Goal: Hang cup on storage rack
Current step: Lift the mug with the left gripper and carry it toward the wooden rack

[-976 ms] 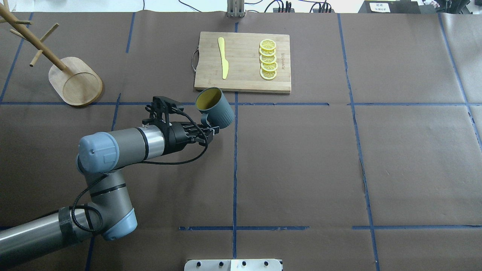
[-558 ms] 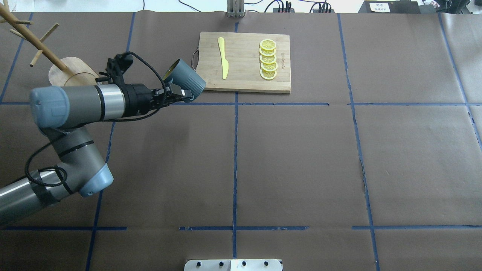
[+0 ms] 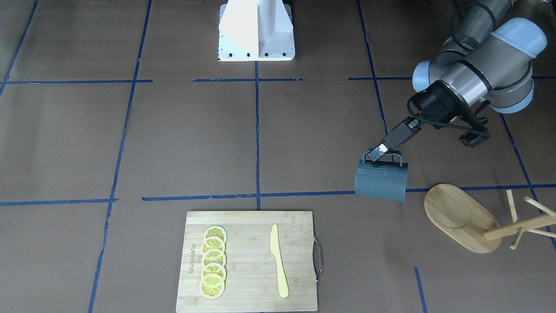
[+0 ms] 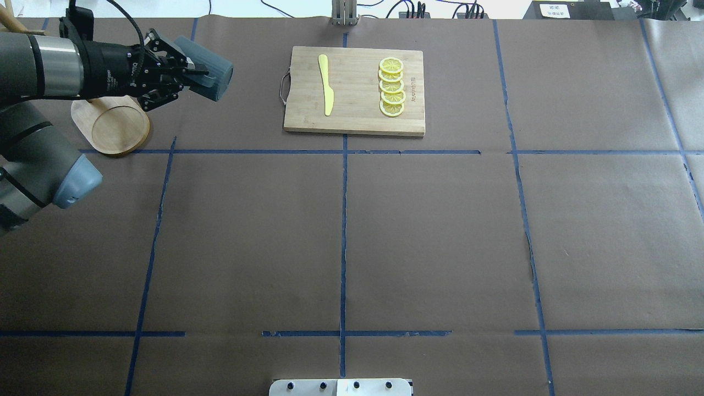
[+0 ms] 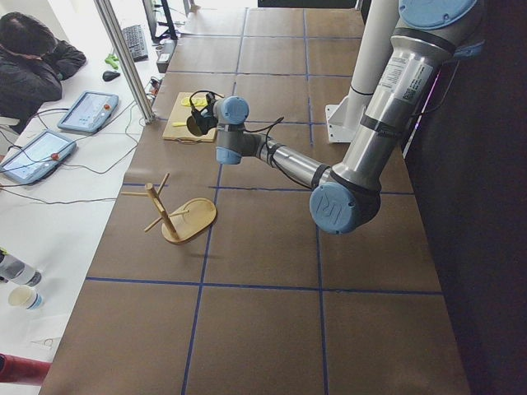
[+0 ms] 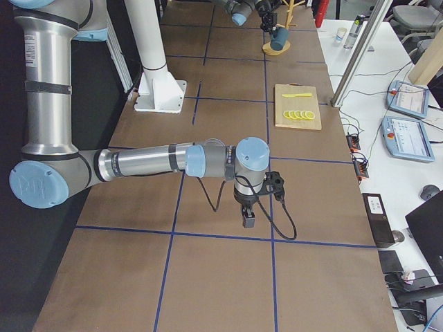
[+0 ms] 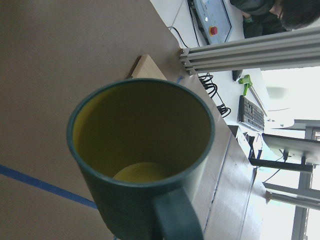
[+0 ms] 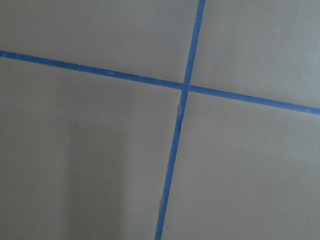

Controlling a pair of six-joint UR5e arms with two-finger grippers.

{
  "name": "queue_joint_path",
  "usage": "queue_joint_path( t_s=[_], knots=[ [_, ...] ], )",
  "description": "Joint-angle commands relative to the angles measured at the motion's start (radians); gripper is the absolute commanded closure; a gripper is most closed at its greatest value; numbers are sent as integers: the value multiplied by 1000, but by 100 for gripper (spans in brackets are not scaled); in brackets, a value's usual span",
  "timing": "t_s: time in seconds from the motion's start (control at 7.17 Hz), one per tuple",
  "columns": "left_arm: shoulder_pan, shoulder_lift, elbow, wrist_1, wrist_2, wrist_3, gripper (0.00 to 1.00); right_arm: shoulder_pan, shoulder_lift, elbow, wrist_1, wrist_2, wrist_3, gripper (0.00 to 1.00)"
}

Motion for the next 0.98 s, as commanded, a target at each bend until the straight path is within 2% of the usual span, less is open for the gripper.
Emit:
queue_joint_path(
  t_s=[0.0, 0.28, 0.7, 0.84],
  knots=[
    [-71, 0, 3, -96, -9, -280, 100, 0, 1, 0, 0, -1, 0, 0],
    [-116, 19, 35, -235, -9, -468, 100, 0, 2, 0, 2, -3, -2, 0],
    [-206, 19, 238, -526, -11, -617, 100, 0, 2, 6, 2, -3, -2, 0],
    [-222, 23, 244, -555, -11, -637, 100, 0, 1, 12, 2, -4, -2, 0]
  ],
)
